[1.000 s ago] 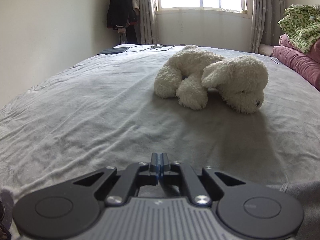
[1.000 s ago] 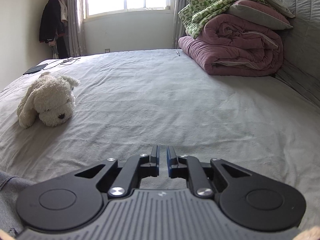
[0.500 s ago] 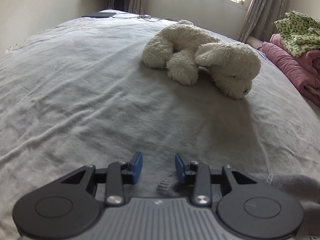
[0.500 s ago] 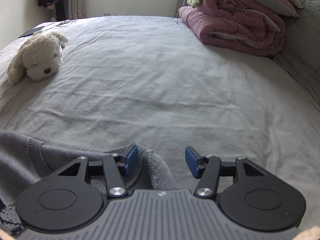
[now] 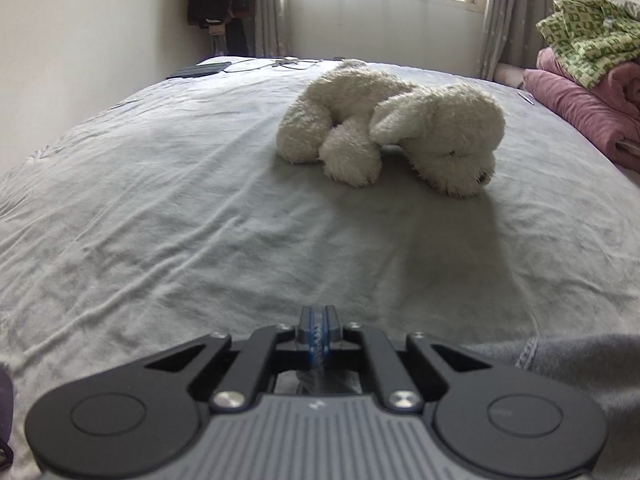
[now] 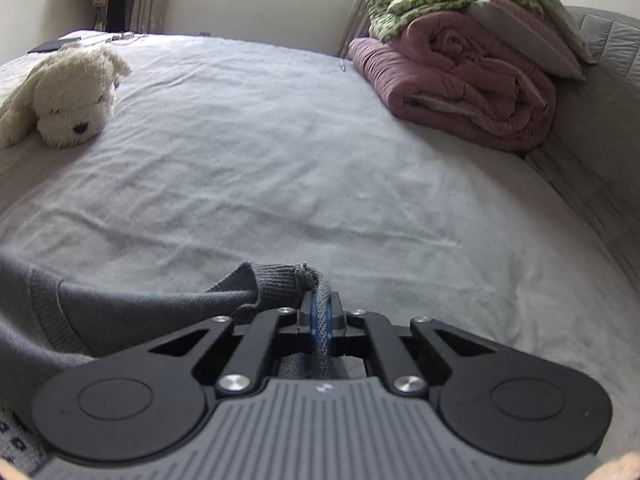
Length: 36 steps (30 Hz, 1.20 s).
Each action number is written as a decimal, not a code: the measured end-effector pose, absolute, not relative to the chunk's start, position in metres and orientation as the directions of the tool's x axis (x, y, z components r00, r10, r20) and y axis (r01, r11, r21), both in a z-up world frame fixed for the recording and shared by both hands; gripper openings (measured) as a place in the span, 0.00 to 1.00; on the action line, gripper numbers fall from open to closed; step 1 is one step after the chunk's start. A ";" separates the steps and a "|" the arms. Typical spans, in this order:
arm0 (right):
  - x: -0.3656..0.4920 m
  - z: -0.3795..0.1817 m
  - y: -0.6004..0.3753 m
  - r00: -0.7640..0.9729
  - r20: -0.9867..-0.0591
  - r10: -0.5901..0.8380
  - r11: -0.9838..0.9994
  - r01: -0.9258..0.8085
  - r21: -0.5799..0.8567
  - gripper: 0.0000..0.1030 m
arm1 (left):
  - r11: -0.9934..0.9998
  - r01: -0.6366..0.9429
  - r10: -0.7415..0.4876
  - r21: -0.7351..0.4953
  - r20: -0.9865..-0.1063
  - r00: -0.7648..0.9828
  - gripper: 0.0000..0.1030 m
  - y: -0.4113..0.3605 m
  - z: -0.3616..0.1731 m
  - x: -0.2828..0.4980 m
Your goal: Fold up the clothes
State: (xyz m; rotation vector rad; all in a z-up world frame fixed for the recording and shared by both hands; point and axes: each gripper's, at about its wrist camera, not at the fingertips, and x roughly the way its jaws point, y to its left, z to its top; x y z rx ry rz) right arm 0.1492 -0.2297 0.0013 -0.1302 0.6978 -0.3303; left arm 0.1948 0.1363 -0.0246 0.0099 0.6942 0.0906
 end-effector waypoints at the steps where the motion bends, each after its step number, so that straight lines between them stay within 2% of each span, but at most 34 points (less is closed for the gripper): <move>1: 0.152 0.008 -0.232 0.728 -0.591 -0.347 0.938 0.268 -0.221 0.04 | 0.995 -0.096 0.100 0.041 -0.625 0.774 0.03 0.139 -0.021 0.196; 7: 0.178 0.028 -0.228 0.782 -0.498 -0.374 0.927 0.309 -0.212 0.04 | 0.983 -0.172 0.184 0.071 -0.514 0.838 0.03 0.146 -0.008 0.209; 9: 0.188 0.027 -0.222 0.792 -0.479 -0.379 0.925 0.310 -0.218 0.04 | 0.980 -0.182 0.196 0.077 -0.506 0.840 0.03 0.147 -0.011 0.217; 18: 0.219 -0.023 -0.214 0.744 -0.562 -0.362 0.932 0.292 -0.214 0.04 | 0.977 -0.185 0.213 0.107 -0.546 0.810 0.03 0.146 -0.058 0.235; 23: 0.215 -0.032 -0.226 0.724 -0.601 -0.337 0.938 0.315 -0.147 0.05 | 0.981 -0.180 0.193 0.078 -0.558 0.807 0.04 0.150 -0.056 0.235; 25: 0.210 -0.026 -0.228 0.726 -0.606 -0.325 0.939 0.325 -0.115 0.07 | 0.982 -0.177 0.184 0.067 -0.571 0.800 0.05 0.151 -0.053 0.233; 27: 0.203 -0.018 -0.228 0.727 -0.604 -0.326 0.938 0.329 -0.110 0.18 | 0.984 -0.175 0.167 0.045 -0.586 0.793 0.06 0.153 -0.048 0.229; 28: 0.199 -0.013 -0.227 0.728 -0.600 -0.331 0.937 0.330 -0.116 0.27 | 0.985 -0.171 0.155 0.030 -0.599 0.786 0.08 0.154 -0.046 0.226; 29: 0.195 -0.008 -0.227 0.730 -0.596 -0.335 0.936 0.330 -0.122 0.42 | 0.985 -0.169 0.144 0.016 -0.611 0.778 0.15 0.155 -0.043 0.223; 30: 0.190 -0.003 -0.225 0.736 -0.588 -0.335 0.937 0.326 -0.126 0.45 | 0.984 -0.176 0.144 0.009 -0.618 0.773 0.20 0.156 -0.040 0.218; 31: 0.185 0.002 -0.225 0.740 -0.583 -0.335 0.938 0.323 -0.128 0.46 | 0.983 -0.183 0.143 0.001 -0.625 0.767 0.32 0.157 -0.037 0.213; 32: 0.179 0.007 -0.224 0.742 -0.583 -0.330 0.939 0.320 -0.124 0.46 | 0.982 -0.189 0.140 -0.011 -0.630 0.764 0.39 0.158 -0.033 0.208; 36: 0.152 0.024 -0.222 0.747 -0.590 -0.307 0.944 0.317 -0.090 0.46 | 0.979 -0.188 0.091 -0.075 -0.667 0.740 0.42 0.161 -0.019 0.185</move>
